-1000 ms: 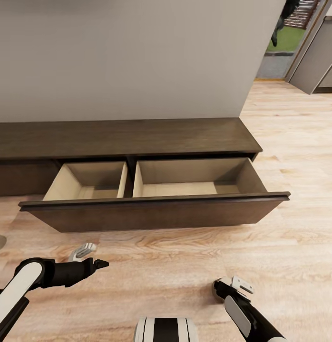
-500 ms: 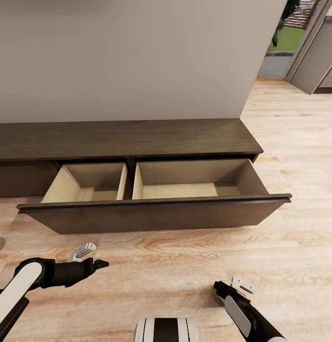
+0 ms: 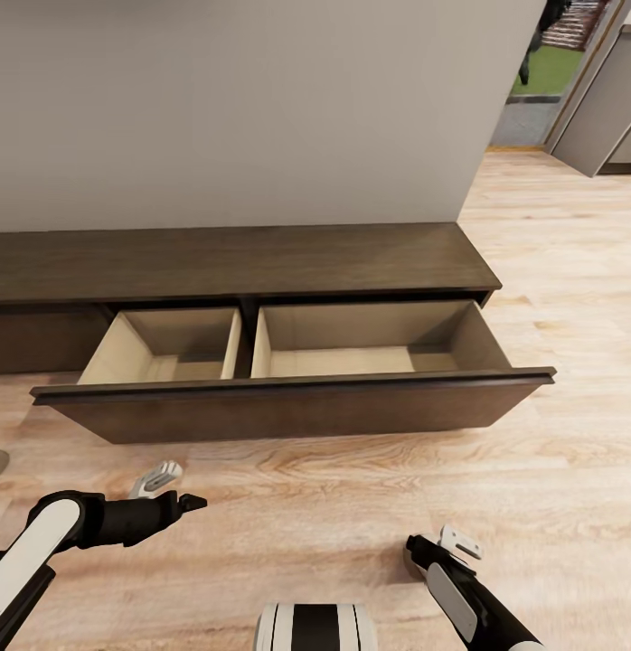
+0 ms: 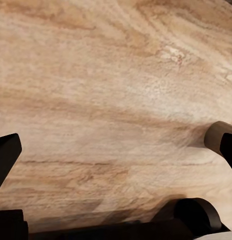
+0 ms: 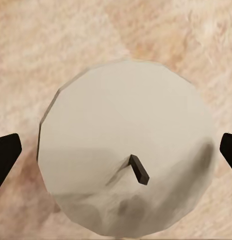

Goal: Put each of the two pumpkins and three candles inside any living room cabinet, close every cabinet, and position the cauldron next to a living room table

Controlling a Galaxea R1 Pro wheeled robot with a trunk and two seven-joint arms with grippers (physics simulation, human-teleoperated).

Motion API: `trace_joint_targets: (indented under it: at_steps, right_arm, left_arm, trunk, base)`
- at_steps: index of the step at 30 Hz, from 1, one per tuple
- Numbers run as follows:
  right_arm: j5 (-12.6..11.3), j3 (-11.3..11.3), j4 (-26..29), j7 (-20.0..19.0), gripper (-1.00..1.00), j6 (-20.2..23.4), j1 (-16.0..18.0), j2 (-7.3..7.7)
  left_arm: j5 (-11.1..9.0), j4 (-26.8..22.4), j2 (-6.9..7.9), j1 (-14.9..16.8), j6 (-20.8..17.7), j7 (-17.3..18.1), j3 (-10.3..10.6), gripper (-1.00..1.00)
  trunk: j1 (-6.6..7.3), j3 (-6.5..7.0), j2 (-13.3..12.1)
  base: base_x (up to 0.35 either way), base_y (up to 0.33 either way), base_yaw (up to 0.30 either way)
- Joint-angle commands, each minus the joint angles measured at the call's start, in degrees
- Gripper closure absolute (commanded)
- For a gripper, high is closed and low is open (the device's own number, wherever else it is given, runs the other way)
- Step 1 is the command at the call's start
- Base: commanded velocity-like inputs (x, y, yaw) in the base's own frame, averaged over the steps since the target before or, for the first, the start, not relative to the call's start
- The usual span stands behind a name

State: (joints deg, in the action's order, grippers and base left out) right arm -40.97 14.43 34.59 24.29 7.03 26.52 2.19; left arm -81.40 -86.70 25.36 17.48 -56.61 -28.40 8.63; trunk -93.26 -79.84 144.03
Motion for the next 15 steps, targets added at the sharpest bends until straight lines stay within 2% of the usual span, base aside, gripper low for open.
trace_joint_targets:
  at_steps: [1, 15]
  right_arm:
    - [-0.2, 0.4, 0.1, 0.5, -1.00, 0.3, 0.0, 0.08]
    - [-0.2, 0.4, 0.1, 0.5, -1.00, -0.2, 0.0, 0.06]
  left_arm:
    - [-0.6, -0.1, 0.04, 0.0, 0.0, -0.6, 0.1, -1.00]
    - [-0.6, -0.1, 0.04, 0.0, 0.0, -0.6, 0.1, -1.00]
  trunk:
    - [-0.01, -0.27, 0.0]
    - [-0.04, -0.49, 0.0]
  base:
    - [0.000, 0.000, 0.000]
    - [0.000, 0.000, 0.000]
